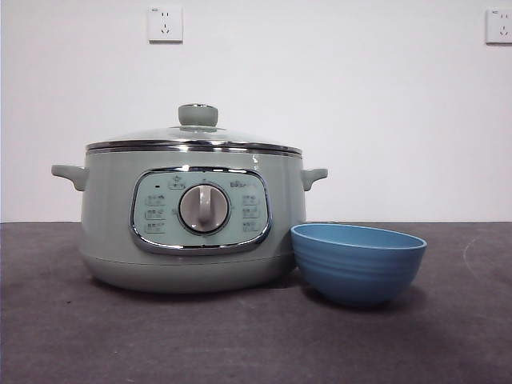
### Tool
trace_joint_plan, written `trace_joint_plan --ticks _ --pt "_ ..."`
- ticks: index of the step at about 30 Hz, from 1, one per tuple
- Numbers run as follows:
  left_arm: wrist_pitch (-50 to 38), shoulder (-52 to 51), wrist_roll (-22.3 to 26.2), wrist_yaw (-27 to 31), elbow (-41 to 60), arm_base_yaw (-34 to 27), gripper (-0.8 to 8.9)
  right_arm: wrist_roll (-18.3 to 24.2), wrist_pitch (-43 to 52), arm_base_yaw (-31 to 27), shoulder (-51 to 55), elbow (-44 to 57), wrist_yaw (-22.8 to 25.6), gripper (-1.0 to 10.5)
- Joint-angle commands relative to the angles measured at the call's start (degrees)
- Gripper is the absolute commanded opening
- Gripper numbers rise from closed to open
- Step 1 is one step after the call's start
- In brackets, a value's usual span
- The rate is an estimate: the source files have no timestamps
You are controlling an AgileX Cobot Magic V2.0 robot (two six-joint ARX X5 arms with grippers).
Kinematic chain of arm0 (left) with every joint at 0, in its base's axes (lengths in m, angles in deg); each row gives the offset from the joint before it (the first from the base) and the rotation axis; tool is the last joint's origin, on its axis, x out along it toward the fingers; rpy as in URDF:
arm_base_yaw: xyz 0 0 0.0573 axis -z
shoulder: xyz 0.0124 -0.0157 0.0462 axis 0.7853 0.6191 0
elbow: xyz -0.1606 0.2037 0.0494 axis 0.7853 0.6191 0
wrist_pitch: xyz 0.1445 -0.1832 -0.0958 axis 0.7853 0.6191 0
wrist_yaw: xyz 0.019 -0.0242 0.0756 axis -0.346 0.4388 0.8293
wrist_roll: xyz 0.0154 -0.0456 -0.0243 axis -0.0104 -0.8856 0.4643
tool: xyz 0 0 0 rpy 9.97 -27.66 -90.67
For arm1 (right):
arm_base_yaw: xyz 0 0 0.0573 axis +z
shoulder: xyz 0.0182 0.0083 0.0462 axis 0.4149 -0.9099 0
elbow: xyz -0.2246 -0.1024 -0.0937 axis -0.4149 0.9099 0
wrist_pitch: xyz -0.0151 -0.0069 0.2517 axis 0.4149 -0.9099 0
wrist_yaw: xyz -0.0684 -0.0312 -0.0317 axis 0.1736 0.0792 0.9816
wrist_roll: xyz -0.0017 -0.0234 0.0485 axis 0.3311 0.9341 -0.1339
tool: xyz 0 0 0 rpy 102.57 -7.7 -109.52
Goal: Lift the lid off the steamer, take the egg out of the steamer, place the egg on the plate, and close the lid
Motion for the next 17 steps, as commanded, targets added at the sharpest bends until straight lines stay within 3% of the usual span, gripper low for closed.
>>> trace_joint_plan --ticks 1,7,12,17 --pt "3.2 3.8 2.1 -3.5 -4.9 -0.1 -0.07 6.3 -5.0 0.1 -5.9 -7.0 -4.8 -0.1" --pt "12.2 12.4 7.9 -12.3 -14.8 -0.1 -0.07 18.5 -22.1 0.2 -18.4 -22.9 -11.8 -0.1" --pt "18.7 17.9 12.1 -19.3 -21.2 -0.1 -0.07 28.0 -36.0 0.3 -26.5 -33.1 -14.3 -0.1" --pt "23.2 20.7 14.4 -23.6 -25.0 -0.1 -0.07 30.1 -42.3 1.7 -30.3 -37.0 -14.8 -0.1"
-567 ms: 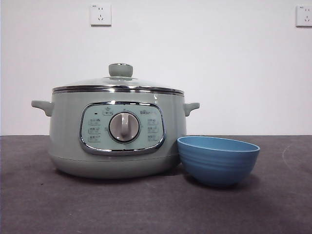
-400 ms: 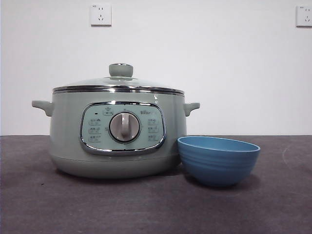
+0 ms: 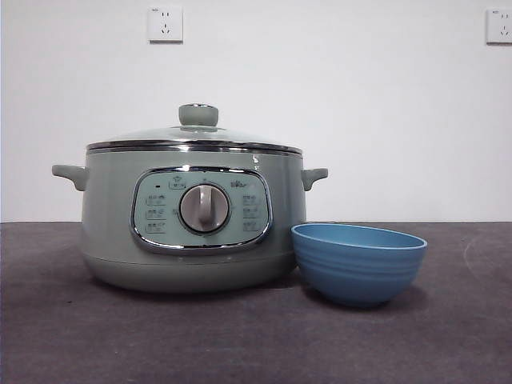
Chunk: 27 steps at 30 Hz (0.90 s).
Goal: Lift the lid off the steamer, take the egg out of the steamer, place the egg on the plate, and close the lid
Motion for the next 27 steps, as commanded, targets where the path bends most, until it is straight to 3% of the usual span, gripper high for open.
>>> trace_joint_plan --ticks 1,7,9,13,14,27 --pt "2.1 0.7 3.0 -1.2 -1.5 -0.1 -0.07 3.3 -1.5 0.9 -0.7 -0.5 -0.2 -0.1" --pt "3.3 1.0 3.2 -1.0 -2.1 -0.1 0.03 3.6 -2.1 1.6 -1.0 -0.5 -0.1 0.1" --pt "3.3 1.0 3.0 -0.9 -2.1 -0.1 0.57 3.6 -2.1 1.6 -1.0 -0.5 -0.1 0.8" --pt "3.1 1.0 3.0 -0.8 -2.2 -0.1 5.18 2.6 -2.0 1.6 -1.0 -0.5 0.0 4.9" --pt "2.9 1.0 3.0 -0.8 -2.2 -0.1 5.81 2.6 -2.0 1.6 -1.0 -0.5 0.0 5.7" --pt "-0.6 10.0 3.2 -0.8 -8.6 2.0 5.79 2.5 -2.0 1.6 -1.0 -0.5 -0.1 5.7"
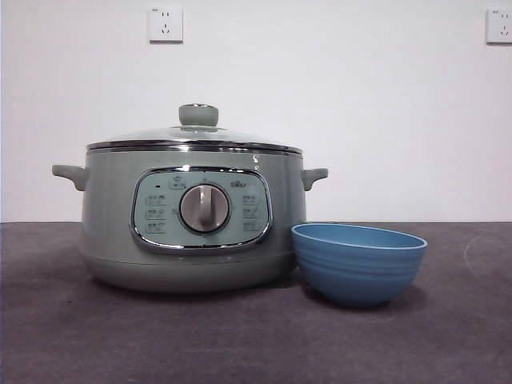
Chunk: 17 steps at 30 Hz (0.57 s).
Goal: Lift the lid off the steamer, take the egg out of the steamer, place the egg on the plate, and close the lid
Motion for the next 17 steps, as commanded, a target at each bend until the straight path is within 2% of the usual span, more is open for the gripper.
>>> trace_joint_plan --ticks 1,4,7,13,17 --pt "-2.8 3.6 0.8 0.0 -2.4 1.7 5.79 -0.2 0.2 0.1 0.0 -0.2 -0.1 5.7" --pt "-5.4 8.2 0.8 0.8 -5.0 4.2 5.79 -0.2 0.2 0.1 0.0 -0.2 -0.1 5.7" --pt "-7.6 12.8 0.9 4.0 -7.5 7.6 5.79 -0.2 0.2 0.1 0.0 -0.2 -0.1 5.7" --pt "-17.0 23.1 0.9 14.2 -10.6 15.5 5.79 -0.2 0.2 0.1 0.0 -0.2 -0.1 5.7" --pt "-24.2 29.6 0.9 18.8 -10.7 19.9 5.79 -0.2 0.2 0.1 0.0 -0.2 0.0 5.7"
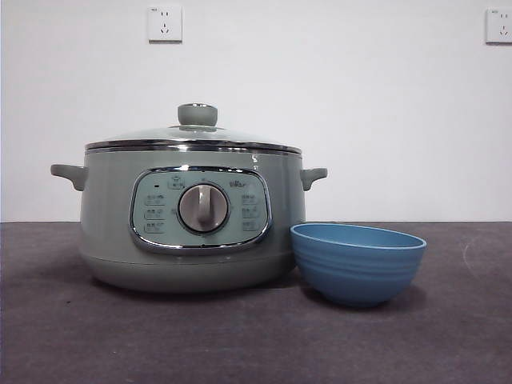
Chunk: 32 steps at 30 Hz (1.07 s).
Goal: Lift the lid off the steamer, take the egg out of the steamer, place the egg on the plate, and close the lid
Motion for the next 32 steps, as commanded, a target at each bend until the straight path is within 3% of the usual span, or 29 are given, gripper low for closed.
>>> trace_joint_plan --ticks 1,12,29,32 --pt "-4.5 4.8 0.3 3.2 -0.2 2.9 5.79 -0.2 0.2 0.1 0.0 -0.2 0.0 5.7" --pt "-15.5 19.5 3.1 11.5 -0.2 9.4 5.79 -0.2 0.2 0.1 -0.1 -0.2 0.0 5.7" --pt "-14.6 25.1 3.1 15.0 -0.2 10.6 5.56 -0.1 0.2 0.1 -0.1 -0.2 0.2 5.7" --pt "-14.6 25.1 3.0 14.9 -0.2 10.6 3.98 -0.1 0.3 0.1 -0.1 -0.2 0.2 5.7"
